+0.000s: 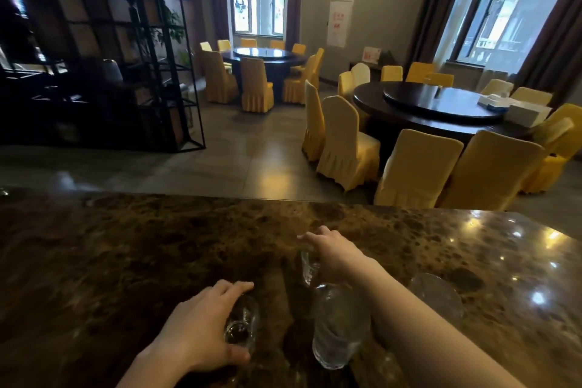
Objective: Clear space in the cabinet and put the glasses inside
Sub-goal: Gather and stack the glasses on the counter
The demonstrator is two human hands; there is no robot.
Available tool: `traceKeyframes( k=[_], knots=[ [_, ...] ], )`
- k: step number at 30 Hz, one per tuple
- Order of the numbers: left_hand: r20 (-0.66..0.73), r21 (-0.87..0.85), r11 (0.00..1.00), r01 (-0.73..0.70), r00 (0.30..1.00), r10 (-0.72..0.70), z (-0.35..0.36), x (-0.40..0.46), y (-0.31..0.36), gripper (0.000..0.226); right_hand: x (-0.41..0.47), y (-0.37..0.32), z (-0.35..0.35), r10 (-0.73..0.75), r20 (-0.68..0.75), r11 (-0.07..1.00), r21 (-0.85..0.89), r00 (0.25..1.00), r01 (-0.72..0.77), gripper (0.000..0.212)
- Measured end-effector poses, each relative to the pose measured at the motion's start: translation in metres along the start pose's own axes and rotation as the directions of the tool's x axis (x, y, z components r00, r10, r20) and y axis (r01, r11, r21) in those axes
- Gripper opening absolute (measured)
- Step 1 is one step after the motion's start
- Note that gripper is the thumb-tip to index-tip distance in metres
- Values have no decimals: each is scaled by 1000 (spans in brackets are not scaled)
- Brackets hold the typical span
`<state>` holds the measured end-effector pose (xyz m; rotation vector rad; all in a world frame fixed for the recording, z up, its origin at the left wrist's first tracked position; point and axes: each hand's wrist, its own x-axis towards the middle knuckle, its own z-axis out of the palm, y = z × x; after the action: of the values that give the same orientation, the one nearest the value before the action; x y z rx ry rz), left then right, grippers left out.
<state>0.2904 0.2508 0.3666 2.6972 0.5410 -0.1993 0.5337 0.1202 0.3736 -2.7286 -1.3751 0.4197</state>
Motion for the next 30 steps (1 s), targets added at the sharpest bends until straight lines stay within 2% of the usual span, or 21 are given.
traceKeyframes(
  k=[4, 9, 17, 30],
  knots=[
    [-55, -62, 998, -20, 998, 16, 2, -4, -1, 99, 7, 6, 9, -23, -88, 999, -29, 996, 20, 78],
    [-52, -77, 997, -32, 998, 28, 7, -17, -3, 95, 8, -17, 9, -98, -110, 995, -46, 989, 93, 74],
    [11, -97, 993, -72, 997, 73, 15, -38, 7, 86, 15, -94, 25, -275, -103, 960, 17, 956, 278, 75],
    [58, -89, 993, -80, 995, 86, 24, -40, 0, 90, 18, -116, 45, -294, -91, 955, 0, 951, 296, 86]
  ],
)
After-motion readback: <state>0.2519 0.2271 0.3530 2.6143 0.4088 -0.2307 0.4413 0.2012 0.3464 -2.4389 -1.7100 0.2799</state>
